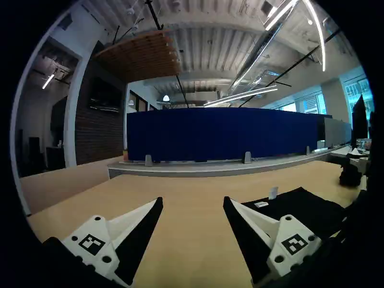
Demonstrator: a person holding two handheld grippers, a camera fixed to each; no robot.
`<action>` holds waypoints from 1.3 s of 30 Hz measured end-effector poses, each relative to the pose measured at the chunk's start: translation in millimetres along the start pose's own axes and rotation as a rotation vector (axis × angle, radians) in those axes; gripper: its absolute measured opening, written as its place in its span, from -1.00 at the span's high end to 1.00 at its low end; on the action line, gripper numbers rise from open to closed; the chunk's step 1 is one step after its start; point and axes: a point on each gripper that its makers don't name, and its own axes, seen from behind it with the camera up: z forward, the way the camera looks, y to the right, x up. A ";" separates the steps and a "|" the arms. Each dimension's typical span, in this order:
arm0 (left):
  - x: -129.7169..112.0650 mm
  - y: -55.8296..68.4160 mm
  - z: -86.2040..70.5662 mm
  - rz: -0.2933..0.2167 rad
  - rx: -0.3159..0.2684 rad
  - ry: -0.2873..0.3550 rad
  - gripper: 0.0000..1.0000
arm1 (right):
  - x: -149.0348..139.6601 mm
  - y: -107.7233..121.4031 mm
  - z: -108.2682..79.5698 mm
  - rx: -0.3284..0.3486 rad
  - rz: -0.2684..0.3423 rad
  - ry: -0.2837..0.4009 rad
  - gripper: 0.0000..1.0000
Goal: Fold towel
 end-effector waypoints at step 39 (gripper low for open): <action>194.2 36.4 -14.7 0.031 -0.204 -0.080 -0.87 | 199.2 -75.0 -25.9 0.251 -0.136 -0.115 -1.00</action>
